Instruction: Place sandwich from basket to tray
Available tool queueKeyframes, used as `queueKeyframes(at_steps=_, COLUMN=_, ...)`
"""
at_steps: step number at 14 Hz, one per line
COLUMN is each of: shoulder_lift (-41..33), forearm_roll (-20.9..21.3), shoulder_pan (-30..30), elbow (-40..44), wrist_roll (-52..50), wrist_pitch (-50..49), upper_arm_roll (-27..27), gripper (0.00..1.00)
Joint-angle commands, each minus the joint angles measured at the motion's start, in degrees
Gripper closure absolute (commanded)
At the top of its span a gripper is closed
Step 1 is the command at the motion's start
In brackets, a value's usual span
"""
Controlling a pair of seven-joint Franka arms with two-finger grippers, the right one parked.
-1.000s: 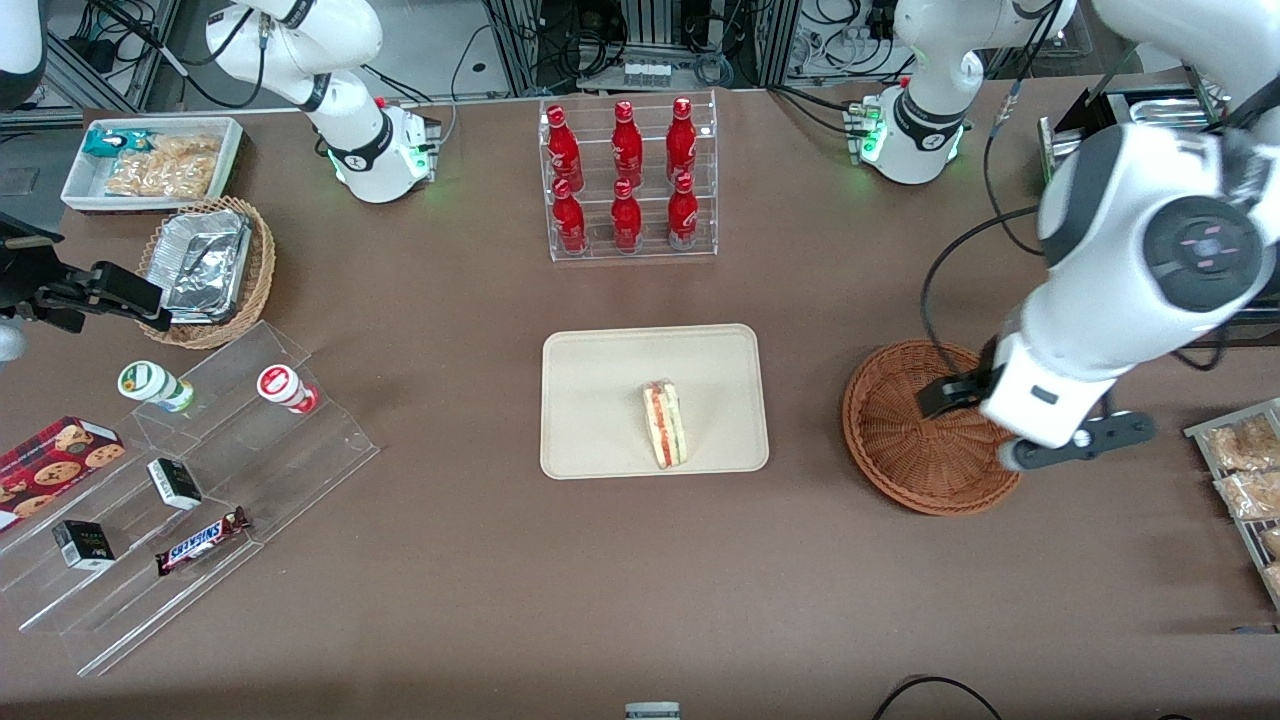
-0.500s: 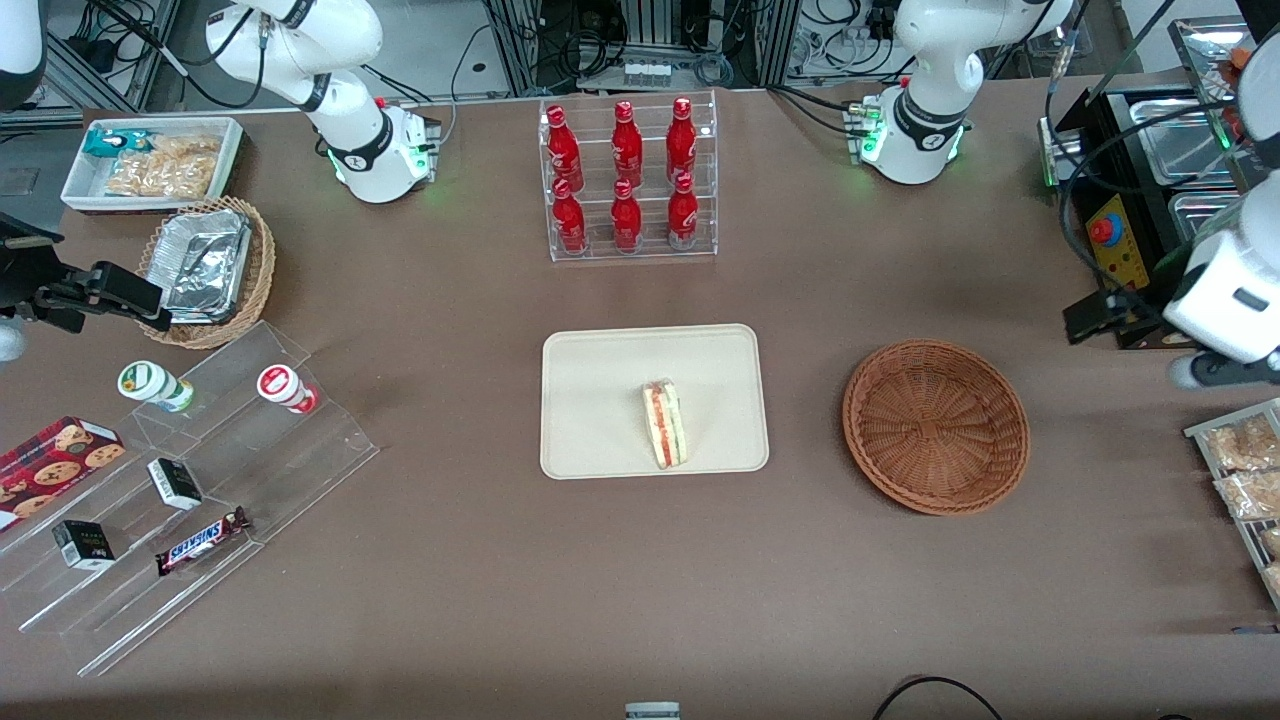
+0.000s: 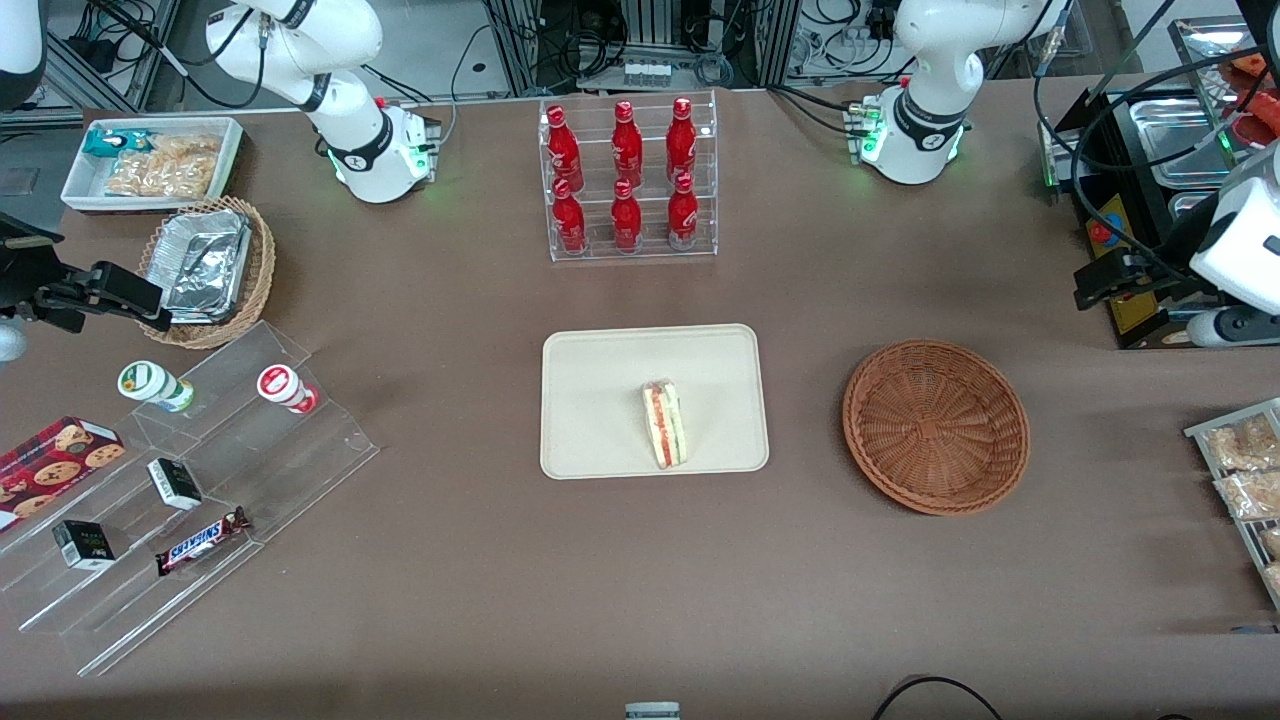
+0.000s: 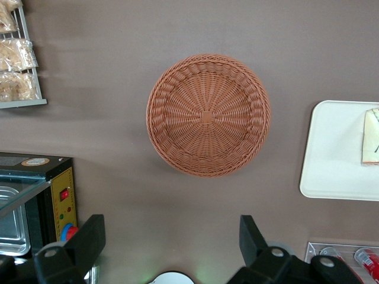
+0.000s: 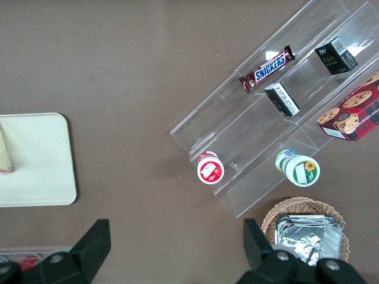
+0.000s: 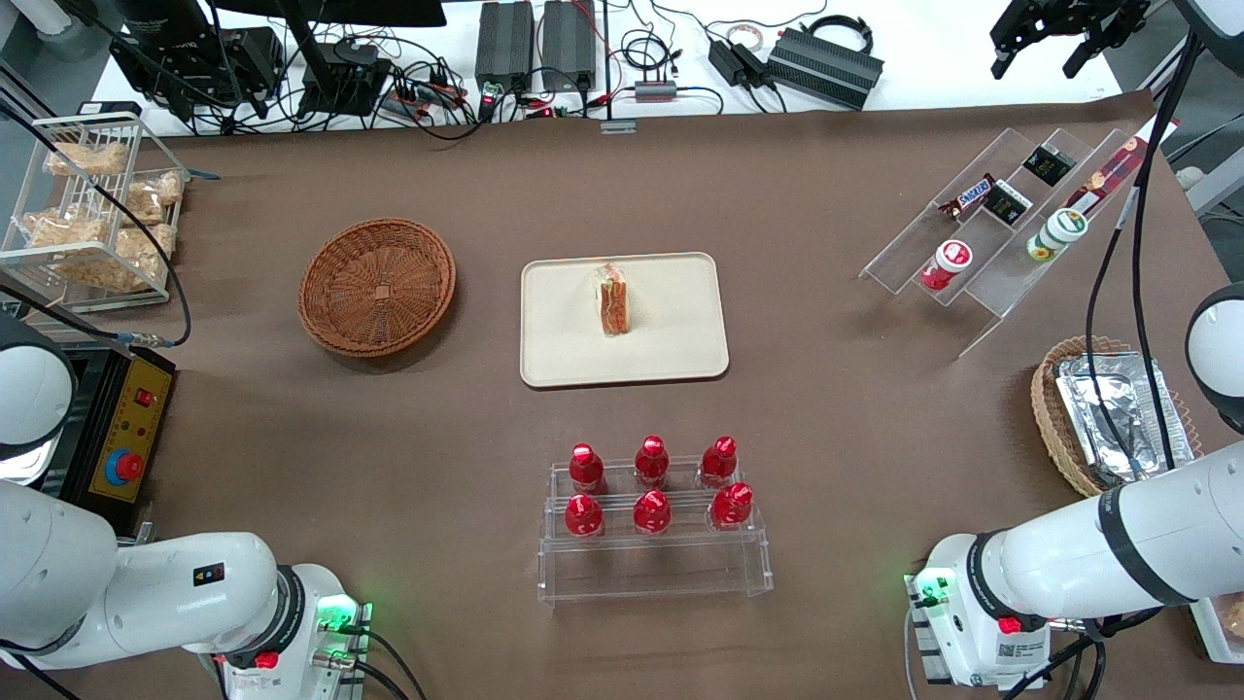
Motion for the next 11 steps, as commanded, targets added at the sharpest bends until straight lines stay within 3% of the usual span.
queueKeyframes(at_steps=1, shoulder_lift=-4.11, forearm_roll=-1.01, shoulder_pan=-0.08, elbow=-3.82, wrist_roll=-0.04, wrist_pitch=-0.51, upper_arm_roll=0.1, gripper=0.0)
queueKeyframes(at_steps=4, shoulder_lift=-5.61, forearm_roll=-0.66, shoulder_pan=-1.3, elbow=-5.06, wrist_roll=0.92, wrist_pitch=-0.51, upper_arm_roll=1.76, gripper=0.0)
queueKeyframes(at_steps=6, shoulder_lift=-5.88, forearm_roll=-0.57, shoulder_pan=-6.39, elbow=-5.06, wrist_roll=0.92, wrist_pitch=-0.42, upper_arm_roll=6.66, gripper=0.0)
queueKeyframes(at_steps=11, shoulder_lift=-5.88, forearm_roll=-1.45, shoulder_pan=-6.5, elbow=-4.97, wrist_roll=0.05, wrist_pitch=-0.33, upper_arm_roll=6.87, gripper=0.0)
